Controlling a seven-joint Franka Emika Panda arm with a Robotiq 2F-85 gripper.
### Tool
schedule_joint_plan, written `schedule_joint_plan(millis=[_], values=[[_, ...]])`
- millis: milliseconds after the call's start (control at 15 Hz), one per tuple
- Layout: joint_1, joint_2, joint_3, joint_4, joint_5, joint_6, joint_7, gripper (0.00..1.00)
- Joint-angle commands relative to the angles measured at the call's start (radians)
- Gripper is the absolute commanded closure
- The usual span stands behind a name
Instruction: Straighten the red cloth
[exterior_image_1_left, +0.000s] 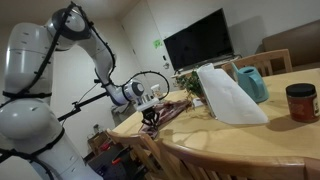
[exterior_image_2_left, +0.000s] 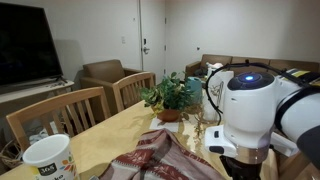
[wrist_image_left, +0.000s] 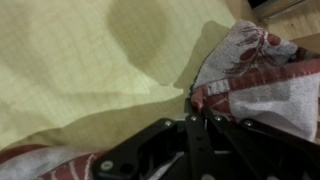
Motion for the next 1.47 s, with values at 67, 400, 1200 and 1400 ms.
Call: schedule_joint_plan(millis=[67,400,1200,1400], values=[[0.01,-0.117,-0.007,-0.048,-0.035,-0.118,0.084,0.99],[-0.009,-0.146,0.01,-0.052,-0.025,-0.182,0.083,0.89],[-0.043,-0.122,0.016,-0.063,-0.012,-0.181,0.058,0.81],[-0.053,-0.109,0.016,-0.057,-0.01,-0.178,0.052,0.7]])
